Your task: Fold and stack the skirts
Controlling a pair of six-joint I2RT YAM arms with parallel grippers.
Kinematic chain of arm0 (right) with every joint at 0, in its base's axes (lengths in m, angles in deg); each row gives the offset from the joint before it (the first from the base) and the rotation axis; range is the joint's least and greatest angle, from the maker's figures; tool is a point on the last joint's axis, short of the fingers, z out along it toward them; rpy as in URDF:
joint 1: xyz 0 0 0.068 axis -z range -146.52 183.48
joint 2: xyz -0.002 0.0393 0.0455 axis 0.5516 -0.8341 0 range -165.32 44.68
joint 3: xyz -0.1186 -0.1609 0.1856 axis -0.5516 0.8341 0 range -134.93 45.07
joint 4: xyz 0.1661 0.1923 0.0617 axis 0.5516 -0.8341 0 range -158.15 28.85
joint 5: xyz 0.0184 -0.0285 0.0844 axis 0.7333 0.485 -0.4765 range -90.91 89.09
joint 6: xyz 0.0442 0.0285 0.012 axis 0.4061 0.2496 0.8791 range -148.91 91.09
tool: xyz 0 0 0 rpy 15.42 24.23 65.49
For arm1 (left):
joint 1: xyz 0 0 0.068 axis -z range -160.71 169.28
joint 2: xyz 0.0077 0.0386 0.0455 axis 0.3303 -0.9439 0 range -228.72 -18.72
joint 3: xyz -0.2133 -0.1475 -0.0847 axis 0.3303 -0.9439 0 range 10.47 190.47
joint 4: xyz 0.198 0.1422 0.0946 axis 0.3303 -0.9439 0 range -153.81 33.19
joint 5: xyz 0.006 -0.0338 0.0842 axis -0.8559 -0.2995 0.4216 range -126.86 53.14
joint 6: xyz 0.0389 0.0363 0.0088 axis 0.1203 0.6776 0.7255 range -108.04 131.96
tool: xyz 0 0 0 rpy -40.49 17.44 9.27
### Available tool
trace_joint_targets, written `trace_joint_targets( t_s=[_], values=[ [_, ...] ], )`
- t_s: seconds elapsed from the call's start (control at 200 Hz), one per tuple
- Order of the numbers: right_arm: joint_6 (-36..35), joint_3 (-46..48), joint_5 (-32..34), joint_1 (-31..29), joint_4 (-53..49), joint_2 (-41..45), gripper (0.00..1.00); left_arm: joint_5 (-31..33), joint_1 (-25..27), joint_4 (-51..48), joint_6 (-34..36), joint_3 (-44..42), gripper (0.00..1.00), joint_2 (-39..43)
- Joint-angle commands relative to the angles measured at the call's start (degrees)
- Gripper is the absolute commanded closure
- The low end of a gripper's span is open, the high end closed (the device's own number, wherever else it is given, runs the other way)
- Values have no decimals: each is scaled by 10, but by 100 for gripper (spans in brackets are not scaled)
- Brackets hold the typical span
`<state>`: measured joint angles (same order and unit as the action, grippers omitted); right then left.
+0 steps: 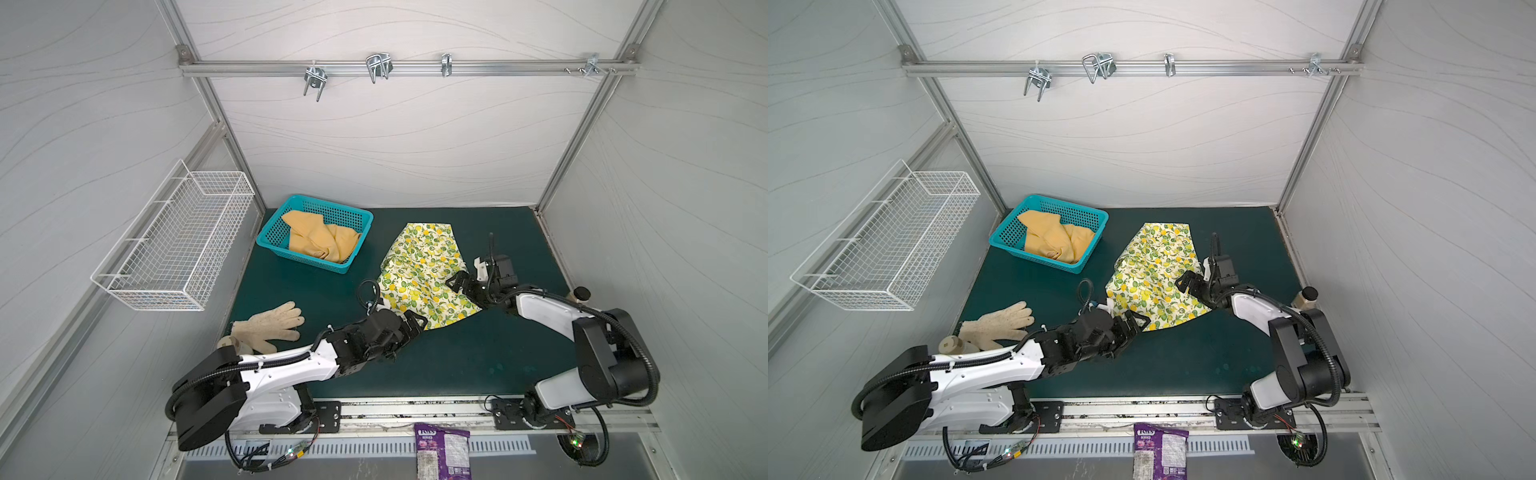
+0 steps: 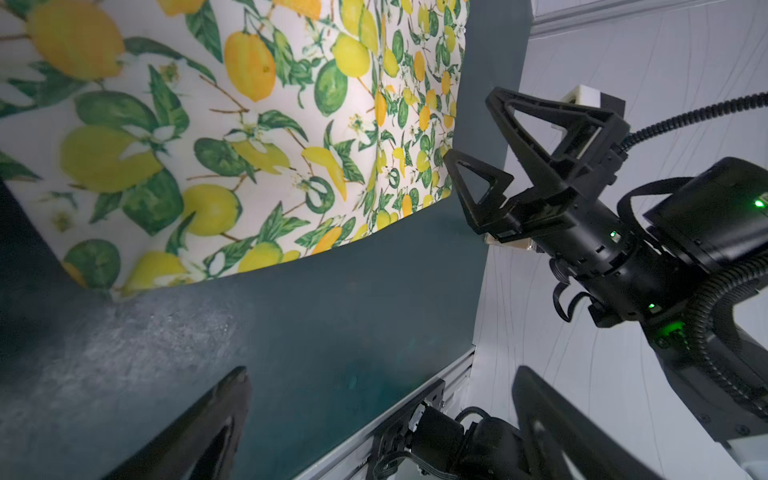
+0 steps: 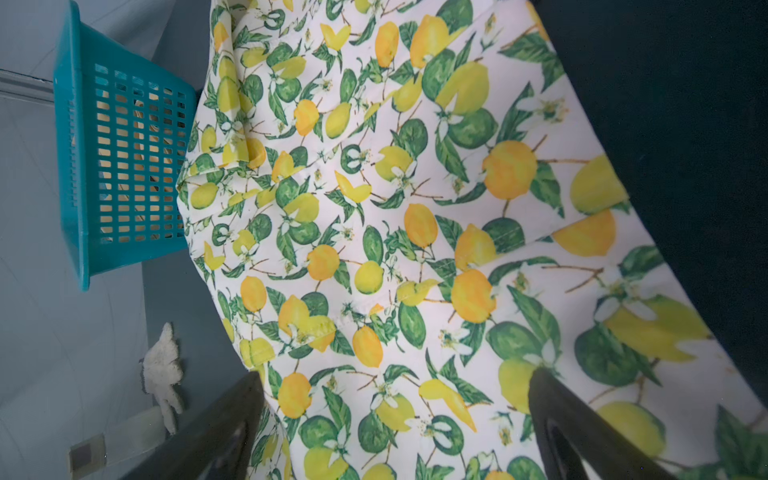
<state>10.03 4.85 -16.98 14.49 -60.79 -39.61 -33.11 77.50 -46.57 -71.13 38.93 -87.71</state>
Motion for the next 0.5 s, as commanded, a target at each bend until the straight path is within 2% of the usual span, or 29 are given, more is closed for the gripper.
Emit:
trace_joint_targets(
  t_s=[0.0, 0.21, 0.495],
  values=[
    [-6, -1, -8, 2, -1, 0, 1, 51, 5, 93, -54, -14, 3, -22],
    [-5, 1, -11, 3, 1, 2, 1, 67, 5, 162, -86, -19, 5, -84],
    [-5, 4, -17, 3, 2, 5, 1, 98, 5, 269, -138, -43, 15, -168]
  ],
)
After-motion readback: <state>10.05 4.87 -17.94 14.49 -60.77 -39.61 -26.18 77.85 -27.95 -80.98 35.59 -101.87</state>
